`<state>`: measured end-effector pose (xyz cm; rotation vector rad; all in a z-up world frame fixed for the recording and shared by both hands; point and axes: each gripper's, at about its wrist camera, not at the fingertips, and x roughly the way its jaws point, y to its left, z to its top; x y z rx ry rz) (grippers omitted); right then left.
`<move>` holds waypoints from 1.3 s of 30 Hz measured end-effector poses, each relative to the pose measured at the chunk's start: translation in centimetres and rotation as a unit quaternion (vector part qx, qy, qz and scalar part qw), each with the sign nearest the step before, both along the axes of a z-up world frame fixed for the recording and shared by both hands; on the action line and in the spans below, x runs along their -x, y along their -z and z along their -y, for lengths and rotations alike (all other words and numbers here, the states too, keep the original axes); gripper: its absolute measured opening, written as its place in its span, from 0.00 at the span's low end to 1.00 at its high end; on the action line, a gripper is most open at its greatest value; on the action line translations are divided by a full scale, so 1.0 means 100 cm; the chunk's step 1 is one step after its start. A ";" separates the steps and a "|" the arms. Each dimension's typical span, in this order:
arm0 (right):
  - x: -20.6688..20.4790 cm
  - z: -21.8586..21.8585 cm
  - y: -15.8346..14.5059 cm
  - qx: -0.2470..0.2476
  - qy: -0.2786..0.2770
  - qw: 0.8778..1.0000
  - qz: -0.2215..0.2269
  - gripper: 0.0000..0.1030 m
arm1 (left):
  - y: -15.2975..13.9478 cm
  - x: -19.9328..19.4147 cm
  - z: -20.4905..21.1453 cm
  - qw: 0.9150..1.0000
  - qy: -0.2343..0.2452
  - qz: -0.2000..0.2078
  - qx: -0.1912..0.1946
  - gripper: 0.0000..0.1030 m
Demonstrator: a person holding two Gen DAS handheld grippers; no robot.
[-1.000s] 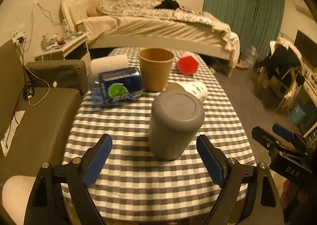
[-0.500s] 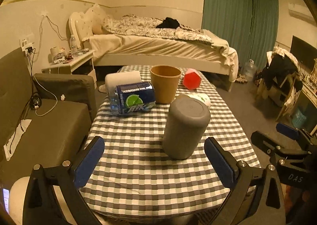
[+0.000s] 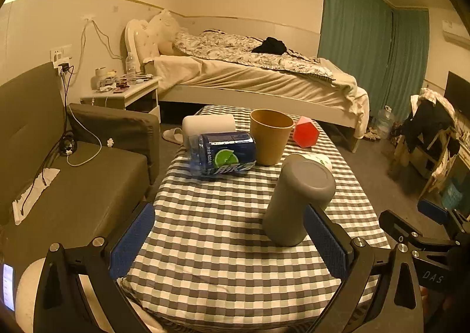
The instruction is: Flip cup upside down
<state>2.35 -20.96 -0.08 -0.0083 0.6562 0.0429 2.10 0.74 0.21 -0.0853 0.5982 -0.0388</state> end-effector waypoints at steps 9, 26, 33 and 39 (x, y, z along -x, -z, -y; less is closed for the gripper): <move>-0.002 -0.004 0.001 0.001 -0.003 1.000 0.000 1.00 | 0.001 0.000 0.000 1.000 -0.001 0.002 -0.001 1.00; -0.003 -0.002 0.001 0.004 0.002 1.000 -0.005 1.00 | 0.001 0.000 -0.002 1.000 -0.007 0.006 -0.008 1.00; -0.003 -0.001 0.001 0.004 0.002 1.000 -0.005 1.00 | 0.002 0.001 -0.004 1.000 -0.009 0.004 -0.010 1.00; -0.003 -0.002 0.001 0.005 0.001 1.000 -0.006 1.00 | 0.002 0.003 -0.005 1.000 -0.016 0.009 -0.013 1.00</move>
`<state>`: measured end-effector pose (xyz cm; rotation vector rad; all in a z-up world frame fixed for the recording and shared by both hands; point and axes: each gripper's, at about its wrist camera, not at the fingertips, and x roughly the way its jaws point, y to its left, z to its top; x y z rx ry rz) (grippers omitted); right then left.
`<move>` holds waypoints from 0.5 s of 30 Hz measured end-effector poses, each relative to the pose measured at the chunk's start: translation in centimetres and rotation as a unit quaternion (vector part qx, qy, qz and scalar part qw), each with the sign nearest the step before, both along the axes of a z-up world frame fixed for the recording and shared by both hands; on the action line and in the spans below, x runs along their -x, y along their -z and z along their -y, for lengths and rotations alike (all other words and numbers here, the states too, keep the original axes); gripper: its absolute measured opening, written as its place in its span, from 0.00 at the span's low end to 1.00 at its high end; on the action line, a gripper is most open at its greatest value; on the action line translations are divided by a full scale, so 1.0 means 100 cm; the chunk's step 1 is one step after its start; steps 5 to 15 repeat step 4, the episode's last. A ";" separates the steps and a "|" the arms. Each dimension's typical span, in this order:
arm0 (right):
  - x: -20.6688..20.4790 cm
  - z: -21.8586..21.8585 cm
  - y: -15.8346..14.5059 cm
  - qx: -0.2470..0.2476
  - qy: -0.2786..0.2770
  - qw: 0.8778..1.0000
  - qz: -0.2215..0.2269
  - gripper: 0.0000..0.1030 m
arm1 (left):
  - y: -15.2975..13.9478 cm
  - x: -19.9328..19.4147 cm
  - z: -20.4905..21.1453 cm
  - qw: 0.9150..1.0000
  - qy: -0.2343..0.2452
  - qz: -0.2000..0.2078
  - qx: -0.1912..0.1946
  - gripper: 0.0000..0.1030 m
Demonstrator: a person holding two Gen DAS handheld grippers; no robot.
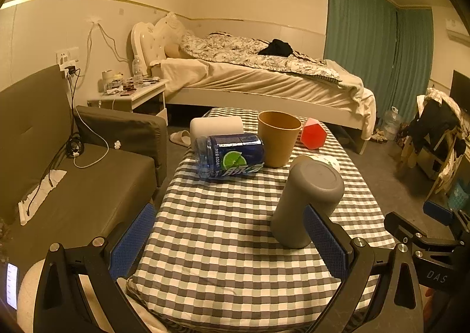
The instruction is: Flip cup upside down
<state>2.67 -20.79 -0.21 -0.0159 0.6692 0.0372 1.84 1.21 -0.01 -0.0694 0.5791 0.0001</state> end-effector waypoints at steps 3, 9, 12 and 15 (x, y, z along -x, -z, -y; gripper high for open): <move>0.000 0.000 0.001 0.000 0.000 1.000 -0.002 1.00 | 0.000 -0.001 0.002 1.000 -0.002 0.000 -0.001 1.00; 0.000 0.000 0.001 0.000 0.000 1.000 -0.003 1.00 | 0.000 -0.001 0.002 1.000 -0.002 0.001 -0.001 1.00; 0.000 0.000 0.001 0.000 0.000 1.000 -0.003 1.00 | 0.000 -0.001 0.002 1.000 -0.002 0.001 -0.001 1.00; 0.000 0.000 0.001 0.000 0.000 1.000 -0.003 1.00 | 0.000 -0.001 0.002 1.000 -0.002 0.001 -0.001 1.00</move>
